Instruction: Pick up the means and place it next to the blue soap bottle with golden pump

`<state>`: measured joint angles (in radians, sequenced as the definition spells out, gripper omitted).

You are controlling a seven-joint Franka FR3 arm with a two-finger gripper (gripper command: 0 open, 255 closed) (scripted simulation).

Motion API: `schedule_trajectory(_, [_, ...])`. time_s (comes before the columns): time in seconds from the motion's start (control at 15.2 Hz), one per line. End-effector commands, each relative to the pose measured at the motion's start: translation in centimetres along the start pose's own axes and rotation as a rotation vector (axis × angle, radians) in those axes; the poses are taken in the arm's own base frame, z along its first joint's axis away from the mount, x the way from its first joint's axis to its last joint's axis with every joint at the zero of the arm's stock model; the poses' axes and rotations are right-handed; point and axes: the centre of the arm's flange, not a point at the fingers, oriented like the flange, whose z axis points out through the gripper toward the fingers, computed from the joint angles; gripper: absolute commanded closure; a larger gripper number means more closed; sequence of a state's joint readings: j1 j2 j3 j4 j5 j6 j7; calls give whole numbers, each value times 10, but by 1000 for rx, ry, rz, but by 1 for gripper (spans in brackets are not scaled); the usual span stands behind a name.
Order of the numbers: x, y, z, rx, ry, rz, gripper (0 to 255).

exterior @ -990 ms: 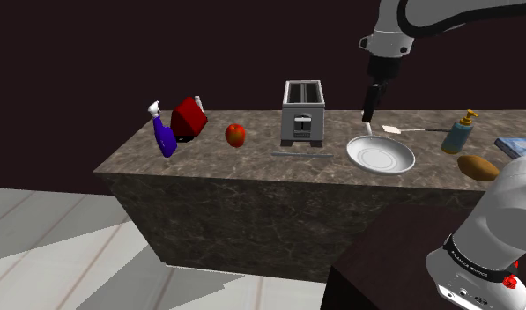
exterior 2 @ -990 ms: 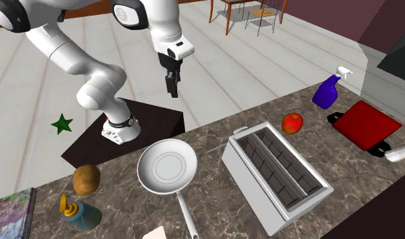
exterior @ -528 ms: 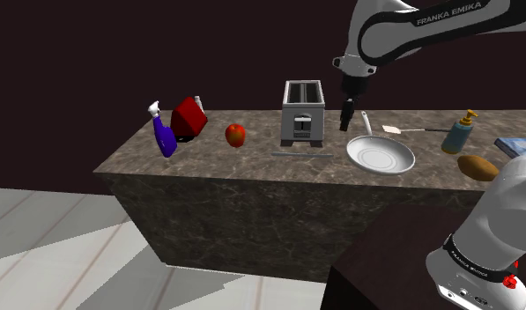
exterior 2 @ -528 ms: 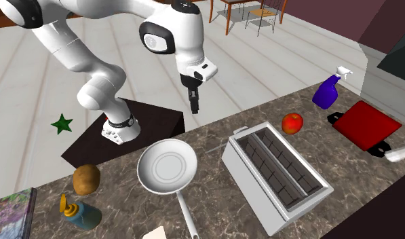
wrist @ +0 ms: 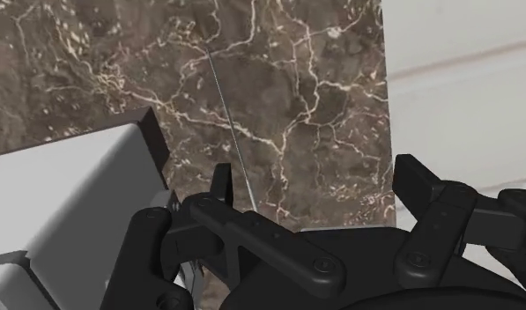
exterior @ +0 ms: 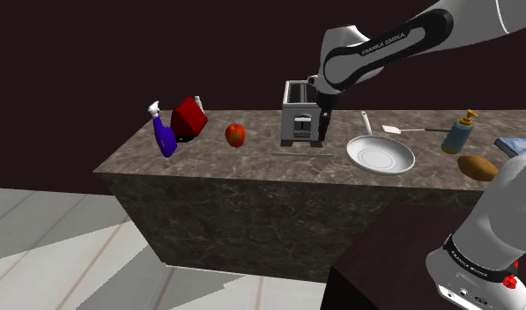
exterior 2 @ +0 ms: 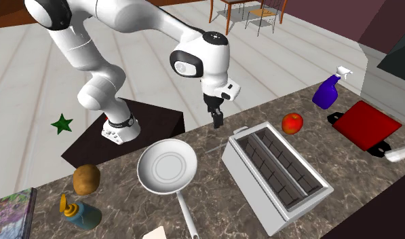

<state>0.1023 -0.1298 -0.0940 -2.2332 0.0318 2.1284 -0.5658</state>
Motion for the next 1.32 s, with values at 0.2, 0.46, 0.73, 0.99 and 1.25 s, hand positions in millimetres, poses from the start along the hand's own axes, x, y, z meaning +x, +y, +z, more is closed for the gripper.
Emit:
schedule_trajectory(0.2, [45,18,44,-7,5,-93,0])
schedule_trajectory(0.46, [83,29,78,-12,8,-166,0])
schedule_trajectory(0.73, [98,33,102,-14,9,-194,0])
schedule_trajectory(0.99, [98,34,123,-14,9,-194,0])
schedule_trajectory(1.25, [98,34,131,-14,9,-194,0])
